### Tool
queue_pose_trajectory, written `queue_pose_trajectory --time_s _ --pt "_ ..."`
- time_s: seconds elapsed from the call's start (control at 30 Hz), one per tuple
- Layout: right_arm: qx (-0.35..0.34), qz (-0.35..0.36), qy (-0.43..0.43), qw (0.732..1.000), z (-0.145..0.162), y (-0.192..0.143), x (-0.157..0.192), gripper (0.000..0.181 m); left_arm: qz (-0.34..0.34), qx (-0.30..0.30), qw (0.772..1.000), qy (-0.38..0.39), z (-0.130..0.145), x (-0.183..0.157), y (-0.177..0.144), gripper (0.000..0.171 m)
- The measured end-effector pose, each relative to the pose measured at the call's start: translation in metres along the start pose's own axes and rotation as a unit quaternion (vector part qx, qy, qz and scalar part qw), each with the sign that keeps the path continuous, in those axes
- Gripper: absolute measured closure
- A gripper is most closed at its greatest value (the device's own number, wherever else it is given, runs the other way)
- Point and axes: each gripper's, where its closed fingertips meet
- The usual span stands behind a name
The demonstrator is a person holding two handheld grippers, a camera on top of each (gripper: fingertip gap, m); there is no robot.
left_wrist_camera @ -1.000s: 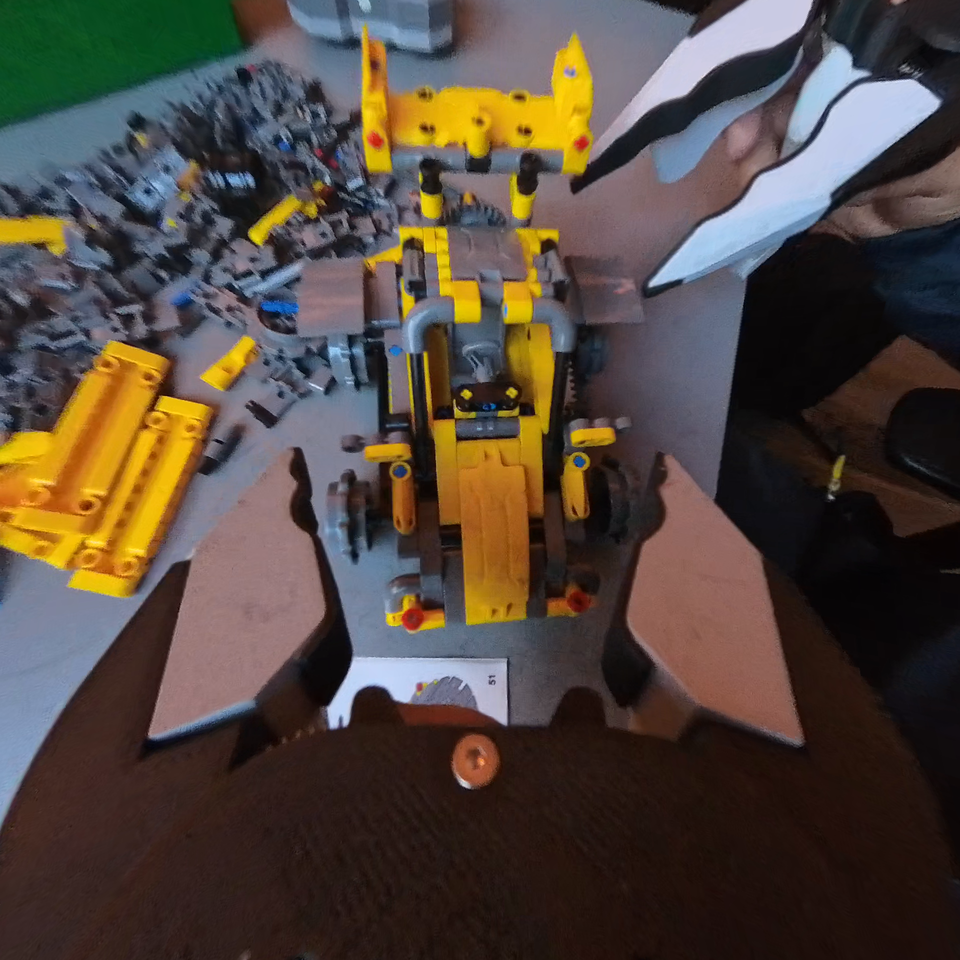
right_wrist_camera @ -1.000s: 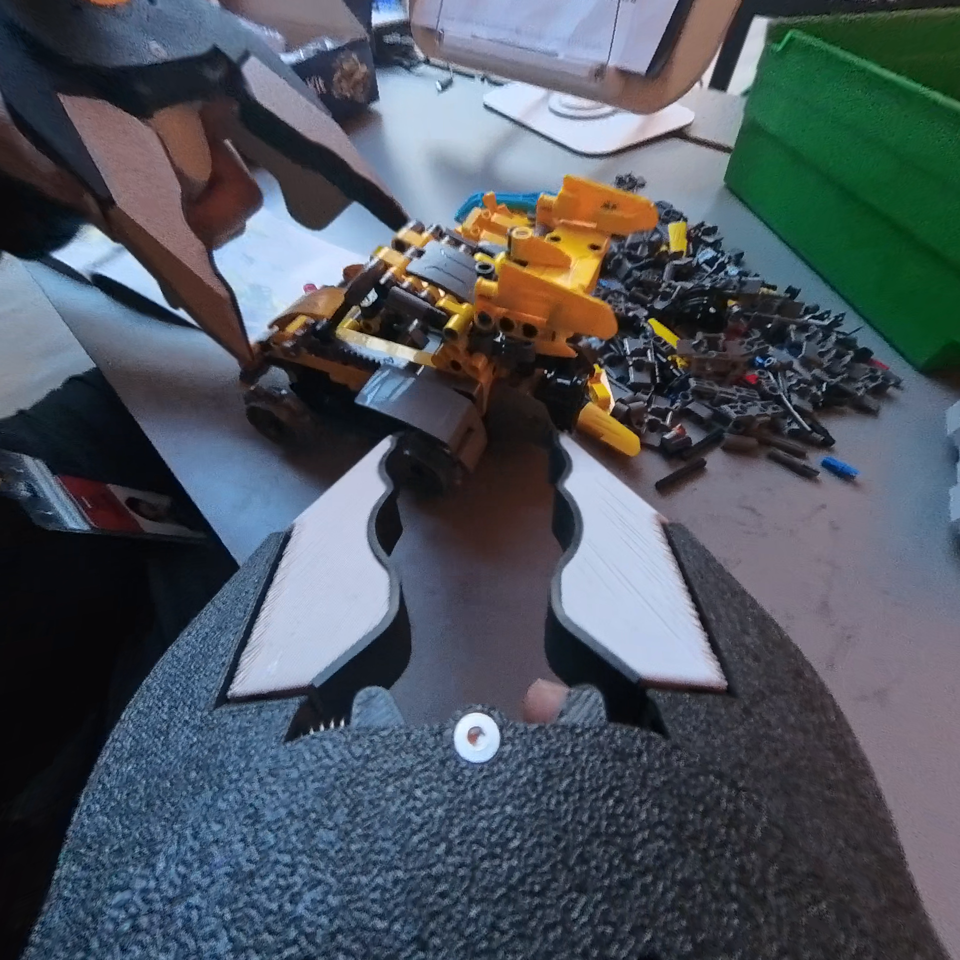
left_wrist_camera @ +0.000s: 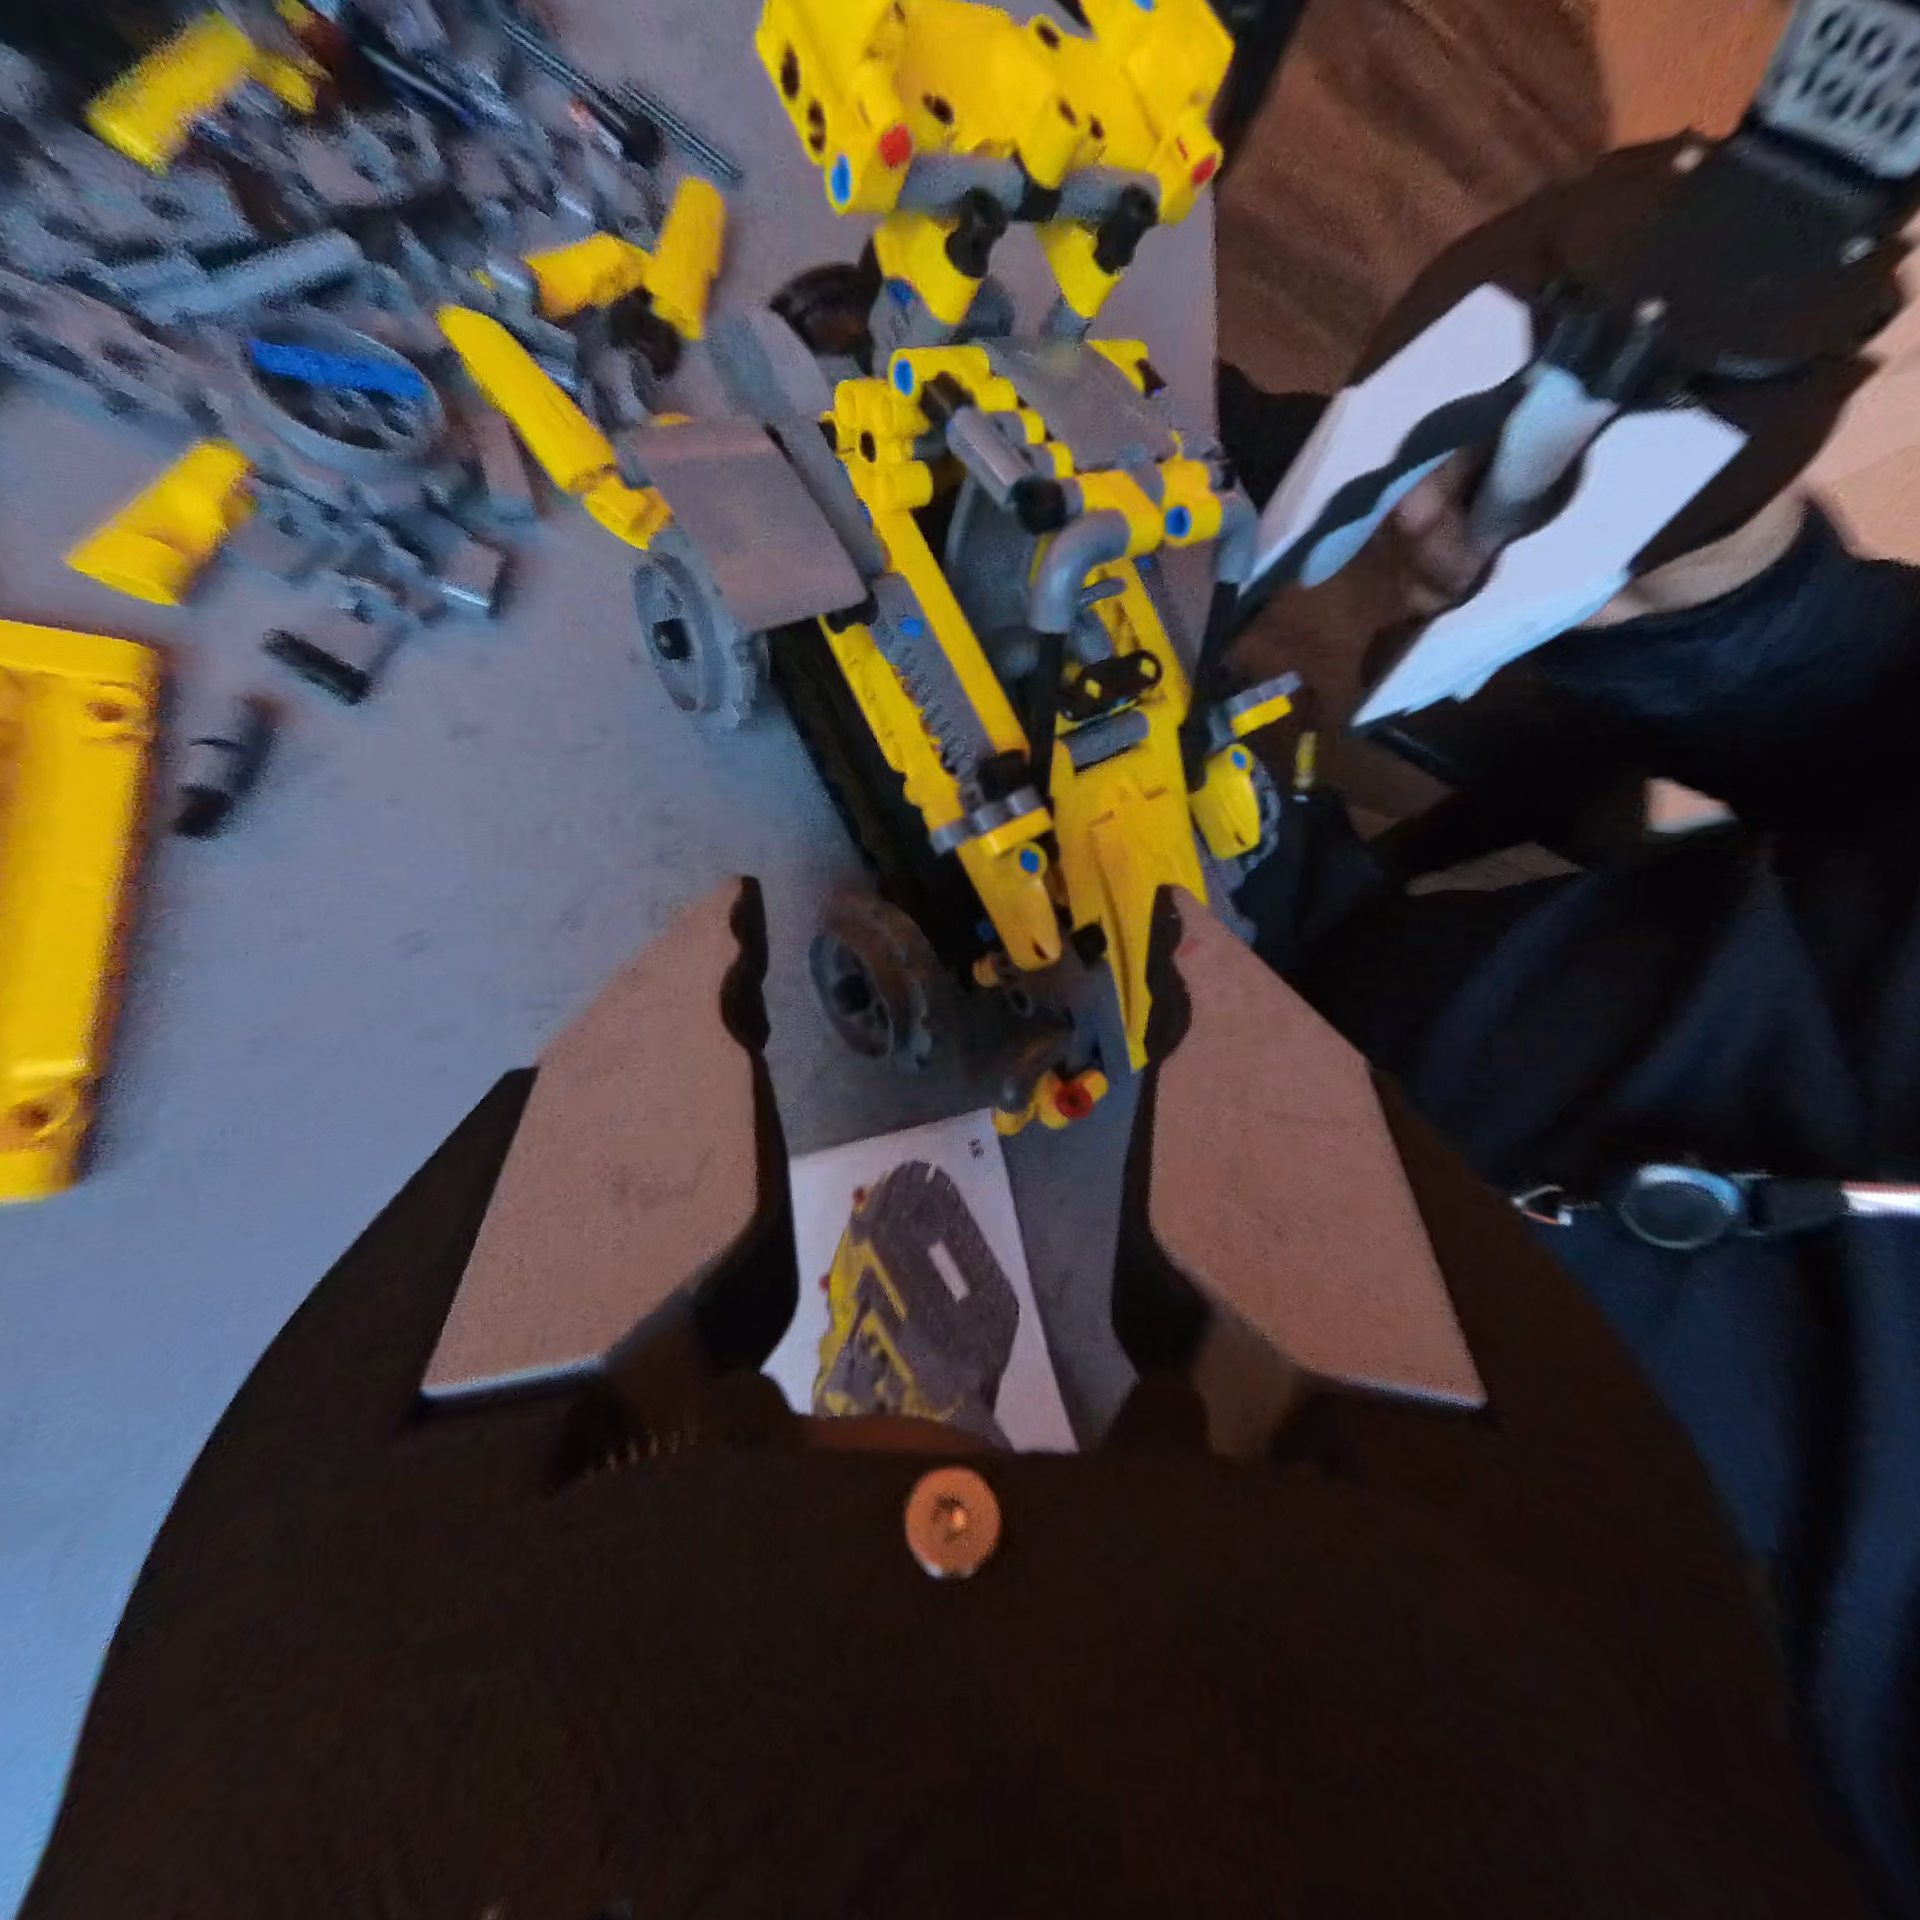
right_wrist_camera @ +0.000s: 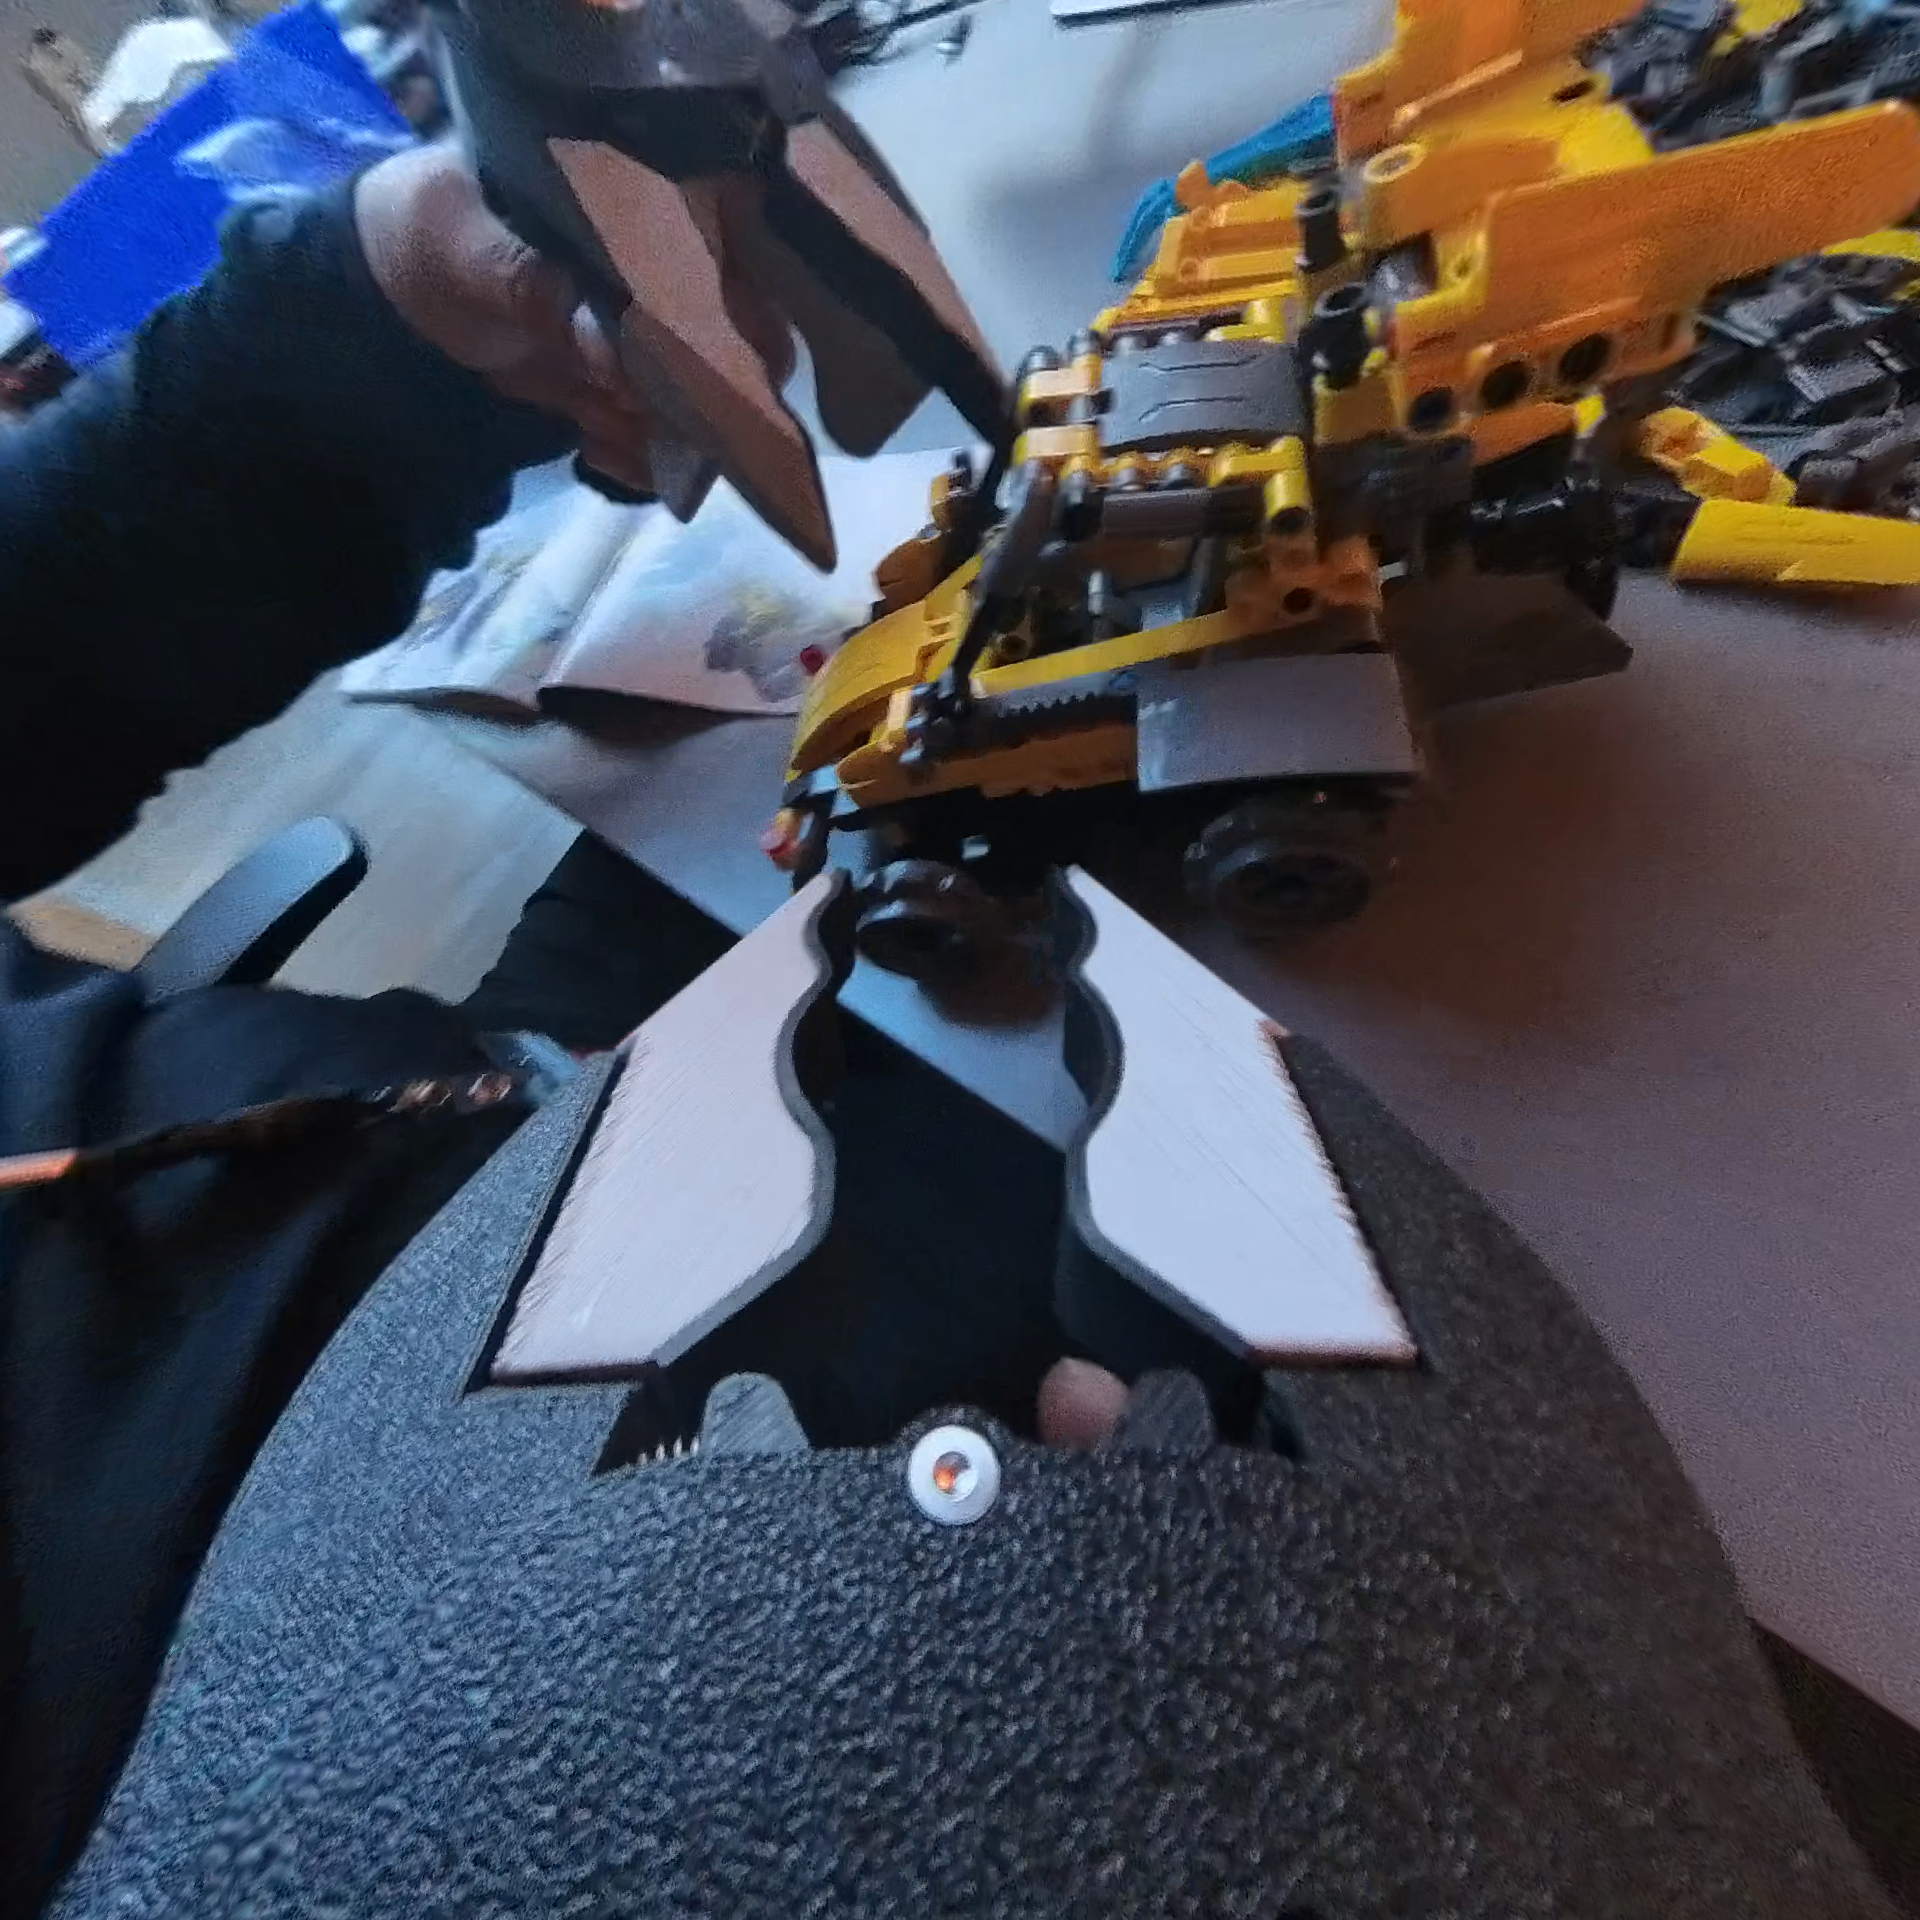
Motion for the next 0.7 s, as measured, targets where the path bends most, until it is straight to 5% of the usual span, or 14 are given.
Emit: queue_pose_trajectory --time_s 0.17,0.43,0.53,0.7 --pt "-0.051 0.013 0.08 0.995 -0.014 0.022 -0.005 0.14 0.093 0.045 0.994 -0.023 -0.001 -0.01 0.025 0.104" --pt "0.003 0.057 0.074 0.996 -0.005 0.022 -0.014 0.128 0.005 -0.026 0.998 -0.05 0.005 -0.016 0.031 0.102" --pt "0.024 0.075 0.058 0.995 -0.001 0.013 -0.014 0.125 -0.03 -0.073 0.996 -0.038 0.012 -0.028 0.024 0.115" --pt "0.017 0.011 0.093 0.995 -0.004 0.025 -0.002 0.131 -0.024 -0.082 0.996 -0.002 0.018 -0.035 0.03 0.11"
Point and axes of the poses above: each gripper's, where its closed fingertips meet, y out along the fingers, z out of its underside, x = y × z across the jaws, and after that the axes turned 14 degrees about -y, right-handed
